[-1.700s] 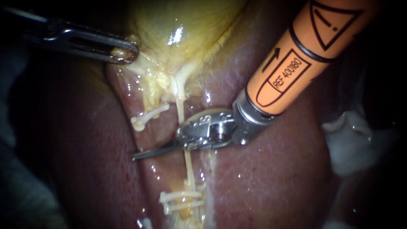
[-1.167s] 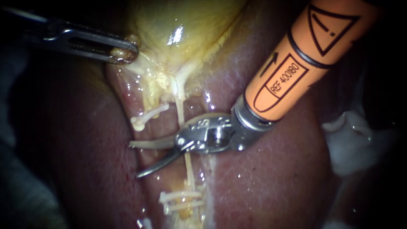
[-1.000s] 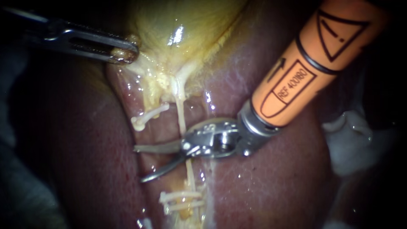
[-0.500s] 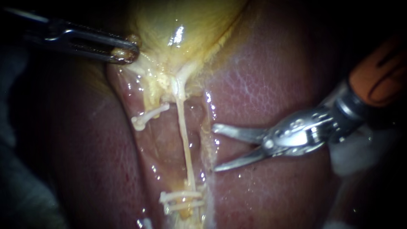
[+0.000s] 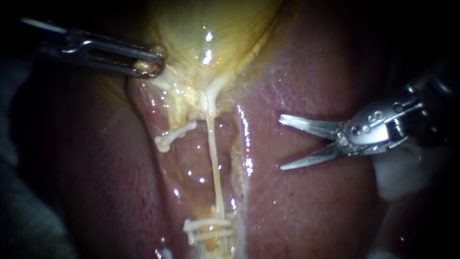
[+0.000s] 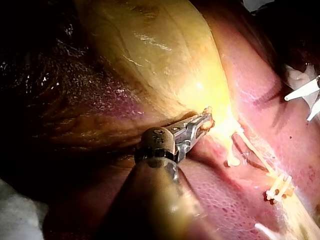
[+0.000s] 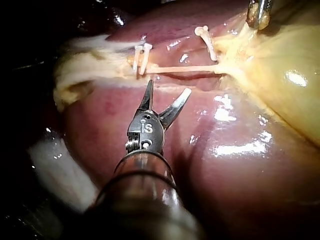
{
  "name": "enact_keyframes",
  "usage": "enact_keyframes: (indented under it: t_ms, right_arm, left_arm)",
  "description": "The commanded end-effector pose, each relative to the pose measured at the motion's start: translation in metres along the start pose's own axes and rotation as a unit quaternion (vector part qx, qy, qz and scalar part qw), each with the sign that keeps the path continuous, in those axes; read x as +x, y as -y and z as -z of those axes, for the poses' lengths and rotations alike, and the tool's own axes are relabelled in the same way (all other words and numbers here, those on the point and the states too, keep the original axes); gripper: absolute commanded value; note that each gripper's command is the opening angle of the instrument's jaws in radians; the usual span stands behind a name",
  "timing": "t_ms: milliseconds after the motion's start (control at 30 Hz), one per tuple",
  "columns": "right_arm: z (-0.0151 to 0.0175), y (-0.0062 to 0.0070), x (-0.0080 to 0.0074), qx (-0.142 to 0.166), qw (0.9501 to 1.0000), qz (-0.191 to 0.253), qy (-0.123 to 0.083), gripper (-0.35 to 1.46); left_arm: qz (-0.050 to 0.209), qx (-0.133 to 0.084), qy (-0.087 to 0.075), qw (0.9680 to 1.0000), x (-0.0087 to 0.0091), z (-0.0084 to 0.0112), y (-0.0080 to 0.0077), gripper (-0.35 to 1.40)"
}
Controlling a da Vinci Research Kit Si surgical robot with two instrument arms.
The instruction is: Go back from the cut left tube
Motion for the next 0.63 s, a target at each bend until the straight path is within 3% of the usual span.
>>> enact_keyframes:
  t_ms: [33, 233, 633]
  right_arm:
    - [0.0, 0.0, 0.0, -0.002, 1.0, 0.001, 0.003, 1.45]
    - [0.0, 0.0, 0.0, -0.002, 1.0, 0.004, 0.003, 1.45]
    - [-0.0001, 0.0001, 0.0, 0.005, 1.0, 0.007, 0.0, 1.45]
  left_arm:
    - [-0.002, -0.001, 0.002, 1.0, -0.0002, -0.0007, 0.0001, -0.35]
    - [-0.006, -0.008, 0.01, 0.9999, -0.0011, -0.004, 0.0003, -0.35]
    - [-0.007, -0.009, 0.01, 0.9999, -0.0011, -0.0038, 0.0003, -0.35]
